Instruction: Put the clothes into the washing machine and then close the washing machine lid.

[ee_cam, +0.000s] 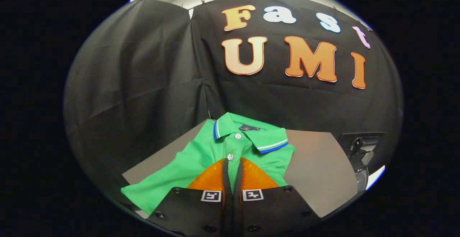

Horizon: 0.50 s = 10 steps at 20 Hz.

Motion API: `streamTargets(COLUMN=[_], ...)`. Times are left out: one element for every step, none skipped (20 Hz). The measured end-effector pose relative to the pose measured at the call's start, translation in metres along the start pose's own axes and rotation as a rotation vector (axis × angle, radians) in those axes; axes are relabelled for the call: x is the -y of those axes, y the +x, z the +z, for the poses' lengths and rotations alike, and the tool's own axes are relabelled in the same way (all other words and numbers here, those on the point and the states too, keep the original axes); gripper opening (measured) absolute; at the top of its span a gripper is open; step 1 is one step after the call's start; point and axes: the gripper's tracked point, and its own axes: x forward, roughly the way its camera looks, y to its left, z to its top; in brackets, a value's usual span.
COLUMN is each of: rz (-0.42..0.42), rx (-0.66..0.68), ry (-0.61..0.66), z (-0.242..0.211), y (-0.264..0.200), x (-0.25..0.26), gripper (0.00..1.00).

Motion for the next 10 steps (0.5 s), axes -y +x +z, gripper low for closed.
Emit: streamTargets(rz=[0.005,0.009,0.01,0.014,0.013,0.014,0.015,0.015,0.016,0.019], rx=[0.019,0.04,0.063,0.088,0.115,0.142,0.167,0.187,0.2,0.215], ry=[0.011,0.018,0.024,0.027,0.027,0.024,0.021,0.024,0.031,0.041], z=[0.007,0.016,0.024,0.033,0.041,0.051,0.061,0.069,0.078,0.084], y=[-0.003,-0.007,-0.009,-0.014,-0.017,-0.027,-0.033,-0.038,-0.042,-0.047], x=[0.001,0.001,0.003,0.005,0.007,0.009,0.011,0.014,0.017,0.021], gripper=[0.08,0.08,0.08,0.08,0.08,0.08,0.08,0.08,0.08,0.08])
